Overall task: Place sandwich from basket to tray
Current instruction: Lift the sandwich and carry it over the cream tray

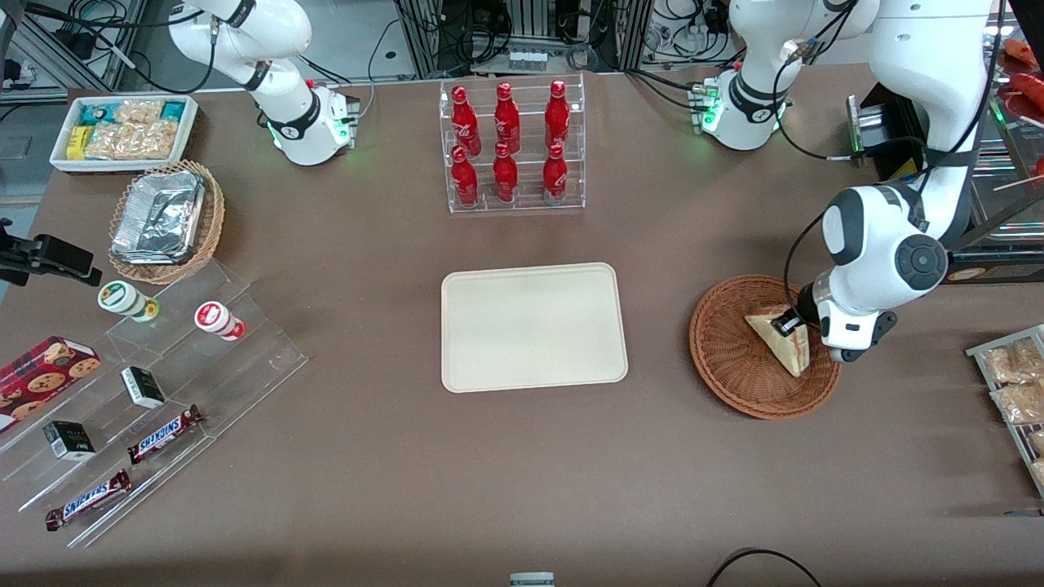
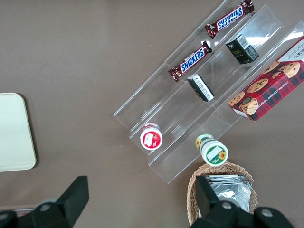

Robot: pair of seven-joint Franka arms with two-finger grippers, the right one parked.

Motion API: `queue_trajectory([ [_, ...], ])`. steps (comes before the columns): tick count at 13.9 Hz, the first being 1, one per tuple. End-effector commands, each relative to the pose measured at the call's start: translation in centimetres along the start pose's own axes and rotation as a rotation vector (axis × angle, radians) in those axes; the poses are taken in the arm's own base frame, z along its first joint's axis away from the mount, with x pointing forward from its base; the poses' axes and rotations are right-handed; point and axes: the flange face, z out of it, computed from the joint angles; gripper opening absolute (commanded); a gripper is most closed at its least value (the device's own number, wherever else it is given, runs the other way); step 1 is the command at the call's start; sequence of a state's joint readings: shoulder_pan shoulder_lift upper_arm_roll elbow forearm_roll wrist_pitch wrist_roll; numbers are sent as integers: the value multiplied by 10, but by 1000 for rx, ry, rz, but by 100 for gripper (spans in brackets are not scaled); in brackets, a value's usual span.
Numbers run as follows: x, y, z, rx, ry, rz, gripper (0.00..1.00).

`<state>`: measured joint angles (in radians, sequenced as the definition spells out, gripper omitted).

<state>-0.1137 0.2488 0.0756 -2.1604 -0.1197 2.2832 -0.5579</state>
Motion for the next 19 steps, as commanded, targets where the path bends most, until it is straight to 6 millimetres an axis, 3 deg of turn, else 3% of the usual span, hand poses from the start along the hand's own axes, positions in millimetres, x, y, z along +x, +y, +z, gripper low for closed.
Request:
queue_trajectory([
  [1,-7,10,-41,-2,-23,92,0],
  [3,-37,53,-55,24,-38,190,0],
  [5,-55,82,-70,38,-35,256,0],
  [7,-86,115,-70,47,-29,337,0],
  [11,-150,179,-56,62,-18,468,0],
  [15,-201,269,-26,71,14,442,0],
  [19,-246,332,4,66,44,412,0],
])
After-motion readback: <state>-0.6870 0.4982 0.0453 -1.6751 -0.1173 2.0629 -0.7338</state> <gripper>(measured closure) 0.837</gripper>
